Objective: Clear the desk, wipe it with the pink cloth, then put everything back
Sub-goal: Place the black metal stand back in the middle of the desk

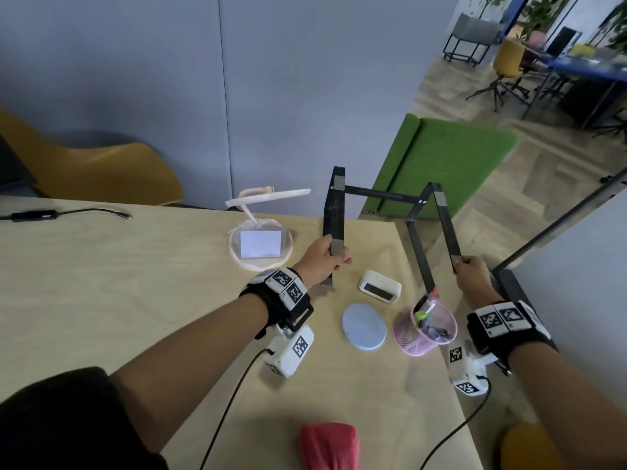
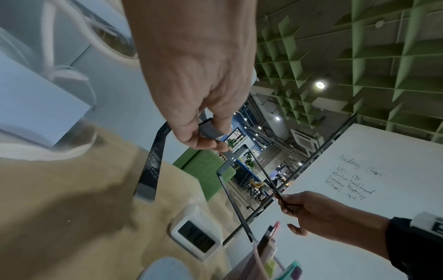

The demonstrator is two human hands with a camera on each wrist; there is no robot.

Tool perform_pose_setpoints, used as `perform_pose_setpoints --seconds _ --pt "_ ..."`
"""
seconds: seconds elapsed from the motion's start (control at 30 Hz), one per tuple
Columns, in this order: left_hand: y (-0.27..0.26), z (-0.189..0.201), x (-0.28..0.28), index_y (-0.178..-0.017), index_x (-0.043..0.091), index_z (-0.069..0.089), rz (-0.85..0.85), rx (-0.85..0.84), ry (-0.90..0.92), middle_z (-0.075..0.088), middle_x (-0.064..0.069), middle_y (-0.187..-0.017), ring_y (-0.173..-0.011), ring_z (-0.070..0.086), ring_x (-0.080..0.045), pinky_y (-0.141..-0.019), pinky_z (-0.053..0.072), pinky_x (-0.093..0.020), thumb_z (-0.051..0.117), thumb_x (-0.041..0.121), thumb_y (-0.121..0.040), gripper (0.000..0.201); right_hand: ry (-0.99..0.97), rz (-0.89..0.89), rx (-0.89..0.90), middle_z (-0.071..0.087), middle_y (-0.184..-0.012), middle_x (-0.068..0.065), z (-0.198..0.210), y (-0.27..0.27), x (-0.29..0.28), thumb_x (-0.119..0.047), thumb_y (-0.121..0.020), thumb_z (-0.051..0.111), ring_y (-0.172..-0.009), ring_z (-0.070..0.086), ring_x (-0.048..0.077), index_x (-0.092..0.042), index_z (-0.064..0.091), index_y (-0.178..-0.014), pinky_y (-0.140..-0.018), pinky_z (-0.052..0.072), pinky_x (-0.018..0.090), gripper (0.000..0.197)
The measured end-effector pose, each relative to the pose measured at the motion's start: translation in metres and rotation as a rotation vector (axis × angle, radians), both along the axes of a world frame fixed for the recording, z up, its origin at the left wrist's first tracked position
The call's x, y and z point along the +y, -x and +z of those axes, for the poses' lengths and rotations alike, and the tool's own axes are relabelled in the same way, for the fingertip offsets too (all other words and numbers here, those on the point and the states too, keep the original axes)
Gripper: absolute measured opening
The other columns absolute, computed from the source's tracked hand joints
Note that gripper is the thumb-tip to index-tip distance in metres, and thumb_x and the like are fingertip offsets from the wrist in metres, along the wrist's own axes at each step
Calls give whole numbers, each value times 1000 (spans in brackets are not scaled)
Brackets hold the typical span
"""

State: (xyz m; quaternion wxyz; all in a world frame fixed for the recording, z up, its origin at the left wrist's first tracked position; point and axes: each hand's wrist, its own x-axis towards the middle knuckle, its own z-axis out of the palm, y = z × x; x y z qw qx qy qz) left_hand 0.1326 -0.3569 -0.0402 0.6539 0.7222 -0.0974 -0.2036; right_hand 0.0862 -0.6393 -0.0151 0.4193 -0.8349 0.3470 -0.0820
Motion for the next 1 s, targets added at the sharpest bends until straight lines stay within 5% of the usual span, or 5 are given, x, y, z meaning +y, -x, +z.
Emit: perform_pose_setpoints --seconds 0.1,0.7,0.8,0.9,1.0 --pt "-2 24 -4 -122 -5 46 -16 -47 -2 63 5 -87 -96 64 -25 -82 49 -31 53 17 -95 36 -4 -23 -56 48 -74 9 26 0 -6 -2 -90 40 -57 41 15 -7 53 -96 -48 31 25 16" --pt "43 218 131 -94 7 53 129 -273 80 60 -2 -86 -64 66 4 -67 49 -16 50 11 -97 5 -128 191 -307 52 -57 -3 225 20 124 2 -91 42 -52 51 7 -10 46 -65 -37 34 13 29" --pt "72 226 190 -101 3 52 176 -256 54 60 -4 -89 -66 67 4 -58 49 -10 48 11 -97 10 -187 296 -286 58 -75 5 231 30 171 3 -92 41 -62 54 10 -2 53 -71 -61 44 24 25" --pt "103 218 240 -93 7 53 197 -232 26 59 -4 -87 -65 66 5 -56 48 -9 46 11 -98 10 -173 380 -176 57 -126 24 221 45 216 1 -89 47 -93 67 14 14 54 -115 -103 42 41 30" --pt "132 193 293 -89 14 57 223 -193 -22 63 -2 -89 -74 66 1 -64 48 -11 47 14 -98 13 -150 433 -111 63 -106 27 192 63 262 7 -87 46 -109 59 29 17 60 -94 -101 44 41 19"
